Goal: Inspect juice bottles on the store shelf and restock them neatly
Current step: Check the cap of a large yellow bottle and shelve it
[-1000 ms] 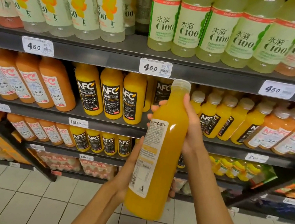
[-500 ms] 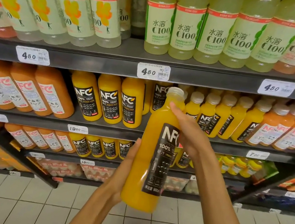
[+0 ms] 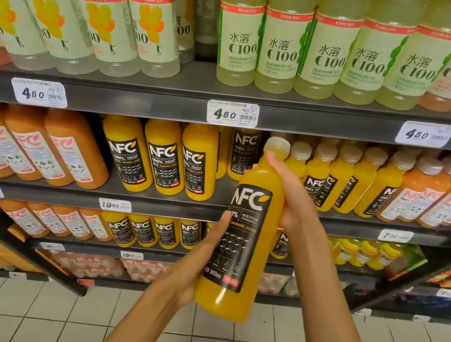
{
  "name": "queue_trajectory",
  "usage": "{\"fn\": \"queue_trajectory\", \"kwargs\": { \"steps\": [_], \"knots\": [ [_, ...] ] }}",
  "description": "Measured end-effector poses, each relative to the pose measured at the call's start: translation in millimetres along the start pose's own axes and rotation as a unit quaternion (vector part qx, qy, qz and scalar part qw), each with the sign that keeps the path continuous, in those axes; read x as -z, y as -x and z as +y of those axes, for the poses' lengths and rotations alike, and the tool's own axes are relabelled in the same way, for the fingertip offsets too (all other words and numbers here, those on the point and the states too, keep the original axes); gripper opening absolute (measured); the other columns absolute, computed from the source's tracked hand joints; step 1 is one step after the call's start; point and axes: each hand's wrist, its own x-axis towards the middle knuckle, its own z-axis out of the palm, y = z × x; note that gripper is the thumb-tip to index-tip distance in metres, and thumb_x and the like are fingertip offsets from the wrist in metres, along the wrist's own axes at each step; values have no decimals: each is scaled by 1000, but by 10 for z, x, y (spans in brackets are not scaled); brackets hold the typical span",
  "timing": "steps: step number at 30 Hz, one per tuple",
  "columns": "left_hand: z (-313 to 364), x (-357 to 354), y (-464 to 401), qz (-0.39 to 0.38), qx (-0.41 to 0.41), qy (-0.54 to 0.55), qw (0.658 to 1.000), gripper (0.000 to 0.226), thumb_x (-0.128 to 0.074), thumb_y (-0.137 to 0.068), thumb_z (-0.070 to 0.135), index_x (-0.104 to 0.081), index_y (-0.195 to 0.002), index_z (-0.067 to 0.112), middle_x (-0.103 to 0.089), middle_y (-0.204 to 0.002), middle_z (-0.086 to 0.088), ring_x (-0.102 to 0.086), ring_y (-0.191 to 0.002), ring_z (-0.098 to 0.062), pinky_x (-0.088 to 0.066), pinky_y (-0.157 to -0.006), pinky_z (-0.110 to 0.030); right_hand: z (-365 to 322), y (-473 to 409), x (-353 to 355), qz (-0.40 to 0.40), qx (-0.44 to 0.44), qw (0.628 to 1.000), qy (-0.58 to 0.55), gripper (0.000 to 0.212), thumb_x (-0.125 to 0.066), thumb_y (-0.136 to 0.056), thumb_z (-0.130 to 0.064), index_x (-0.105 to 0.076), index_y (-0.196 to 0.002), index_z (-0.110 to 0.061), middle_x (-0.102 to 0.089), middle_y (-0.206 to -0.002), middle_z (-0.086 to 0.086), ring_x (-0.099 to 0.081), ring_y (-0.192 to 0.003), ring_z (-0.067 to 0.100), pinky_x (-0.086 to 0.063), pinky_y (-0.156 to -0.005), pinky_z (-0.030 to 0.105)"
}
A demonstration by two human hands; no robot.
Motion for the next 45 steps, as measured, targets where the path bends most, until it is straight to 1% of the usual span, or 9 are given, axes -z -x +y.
{"fn": "queue_trajectory", "kwargs": {
  "steps": [6, 10, 13, 20, 25, 29, 34, 38, 45],
  "knots": [
    [-26, -64, 6, -4, 63, 139, 988, 81, -67, -64, 61, -57, -128, 12, -65, -117, -20, -65, -98, -35, -53, -86, -49, 185, -148, 170, 5, -51, 999, -18, 43, -61, -85, -48, -64, -110, -13, -74, -94, 10, -72, -84, 22, -58, -65, 34],
    [36, -166, 72, -92, 116, 308, 940, 86, -71, -65, 55, -48, -137, 14, -58, -117, -14, -62, -97, -32, -55, -80, -43, 476, -185, 48, 21, -84, 984, -158, 53, -61, -86, -36, -53, -128, -5, -58, -128, 20, -56, -119, 33, -40, -105, 50],
    [69, -115, 120, -83, 102, 342, 930, 89, -77, -61, 46, -46, -139, 18, -54, -129, -11, -57, -105, -30, -57, -77, -41, 637, -191, 1, 46, -101, 978, -176, 36, -56, -88, -31, -53, -114, -5, -51, -117, 18, -51, -111, 29, -36, -108, 45],
    [113, -87, 155, -29, 96, 285, 953, 91, -79, -54, 45, -51, -134, 13, -53, -135, -15, -55, -112, -32, -51, -86, -42, 858, -66, 1, 75, -138, 971, -180, 34, -43, -95, -31, -55, -69, -13, -59, -54, 7, -61, -44, 18, -54, -45, 29],
    [176, 48, 206, -52, 90, 179, 978, 84, -81, -62, 49, -53, -133, 15, -59, -123, -17, -61, -102, -33, -51, -89, -43, 606, -140, -42, 83, -48, 980, -177, 42, -56, -90, -35, -61, -117, -3, -61, -104, 18, -61, -96, 30, -50, -92, 43],
    [257, 294, 200, 20, 3, -33, 999, 46, -60, -69, 61, -71, -104, 34, -71, -110, -4, -69, -98, -22, -54, -84, -40, 262, -154, -35, 70, 31, 992, -104, 32, -59, -88, -39, -72, -89, -10, -68, -92, 15, -66, -82, 28, -57, -77, 40],
    [229, 268, 143, 40, -64, -215, 974, 102, -74, -29, 79, -55, -116, 30, -72, -106, 3, -68, -99, -20, -55, -85, -41, 66, 11, -207, 72, 98, 991, 63, 36, -65, -84, -42, -61, -106, -14, -72, -92, 11, -70, -78, 23, -59, -71, 39],
    [19, 259, 92, 53, -102, -182, 977, 96, -82, -31, 66, -55, -111, 22, -75, -89, 11, -72, -85, -11, -58, -68, -27, 18, 154, -306, 74, 126, 978, 147, 23, -60, -88, -46, -60, -93, -23, -66, -73, -1, -67, -67, 15, -57, -62, 28],
    [-75, 252, 28, 79, -134, -271, 950, 116, -75, -24, 80, -46, -126, 32, -62, -120, 5, -64, -105, -18, -54, -89, -41, -18, 457, -277, 42, 142, 973, 175, 28, -67, -84, -38, -62, -102, -17, -74, -91, 2, -72, -84, 17, -58, -68, 31]
  ]
}}
